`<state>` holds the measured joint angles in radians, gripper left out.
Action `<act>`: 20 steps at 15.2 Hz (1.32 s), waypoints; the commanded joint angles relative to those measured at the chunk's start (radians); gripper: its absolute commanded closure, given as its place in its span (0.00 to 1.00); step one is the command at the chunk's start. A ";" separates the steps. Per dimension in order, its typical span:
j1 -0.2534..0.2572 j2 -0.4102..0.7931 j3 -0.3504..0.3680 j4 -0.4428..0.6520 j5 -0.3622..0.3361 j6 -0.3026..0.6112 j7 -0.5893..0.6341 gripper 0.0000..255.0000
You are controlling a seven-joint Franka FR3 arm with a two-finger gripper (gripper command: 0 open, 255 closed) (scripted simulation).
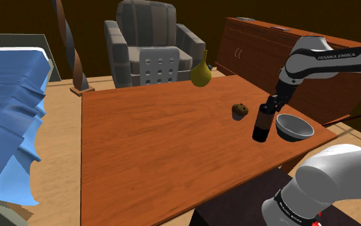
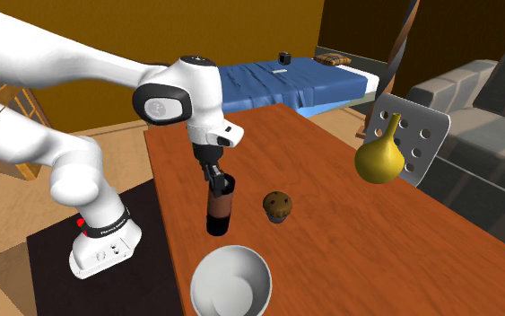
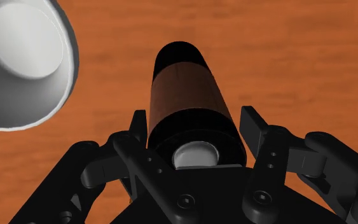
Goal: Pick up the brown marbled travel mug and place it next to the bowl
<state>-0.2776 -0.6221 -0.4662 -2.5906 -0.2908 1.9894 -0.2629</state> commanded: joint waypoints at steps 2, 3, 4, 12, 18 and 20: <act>0.001 0.016 -0.009 -0.021 -0.004 0.038 0.000 1.00; 0.001 0.016 -0.009 -0.021 -0.004 0.038 0.000 1.00; 0.001 0.016 -0.010 -0.021 -0.004 0.038 0.000 1.00; 0.001 0.016 -0.010 -0.021 -0.004 0.038 0.000 0.00; 0.005 -0.016 0.018 0.059 0.013 -0.073 -0.001 0.00; 0.006 -0.021 0.025 0.081 0.018 -0.101 -0.002 0.00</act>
<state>-0.2737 -0.6429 -0.4457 -2.5257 -0.2769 1.9067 -0.2641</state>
